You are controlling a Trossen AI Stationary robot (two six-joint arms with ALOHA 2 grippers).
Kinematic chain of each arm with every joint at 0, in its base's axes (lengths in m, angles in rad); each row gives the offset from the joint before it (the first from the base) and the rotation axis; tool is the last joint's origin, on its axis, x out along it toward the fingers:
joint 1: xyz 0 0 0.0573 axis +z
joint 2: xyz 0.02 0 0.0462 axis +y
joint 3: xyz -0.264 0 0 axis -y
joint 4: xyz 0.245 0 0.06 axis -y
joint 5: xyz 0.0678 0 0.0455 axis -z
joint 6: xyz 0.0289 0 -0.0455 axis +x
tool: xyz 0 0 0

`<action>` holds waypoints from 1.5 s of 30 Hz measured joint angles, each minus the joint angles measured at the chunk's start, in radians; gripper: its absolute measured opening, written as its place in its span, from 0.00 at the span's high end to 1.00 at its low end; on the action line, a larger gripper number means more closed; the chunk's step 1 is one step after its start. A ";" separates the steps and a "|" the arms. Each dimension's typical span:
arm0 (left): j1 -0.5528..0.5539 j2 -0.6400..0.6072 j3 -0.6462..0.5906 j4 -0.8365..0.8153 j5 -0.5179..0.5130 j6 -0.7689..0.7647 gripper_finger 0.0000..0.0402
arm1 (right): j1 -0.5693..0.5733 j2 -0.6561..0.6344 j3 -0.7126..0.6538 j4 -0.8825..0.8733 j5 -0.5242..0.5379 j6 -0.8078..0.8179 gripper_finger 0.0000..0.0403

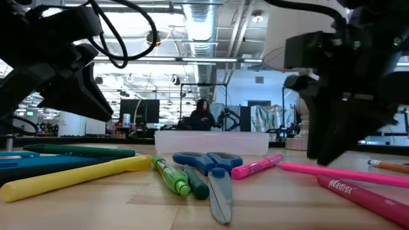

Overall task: Pick & place school supplies into a supply box
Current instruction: Put the orange pencil into the supply box

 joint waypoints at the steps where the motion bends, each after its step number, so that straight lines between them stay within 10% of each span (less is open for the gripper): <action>1: 0.000 0.000 0.000 0.003 0.000 0.000 0.82 | 0.005 -0.017 0.002 -0.025 0.015 -0.003 0.83; 23: 0.001 0.000 0.000 0.005 -0.001 0.000 0.82 | 0.216 -0.077 0.004 -0.199 -0.083 0.264 0.83; 45: 0.001 0.000 0.000 0.014 -0.003 0.006 0.82 | 0.171 -0.015 0.025 -0.265 -0.130 0.268 0.82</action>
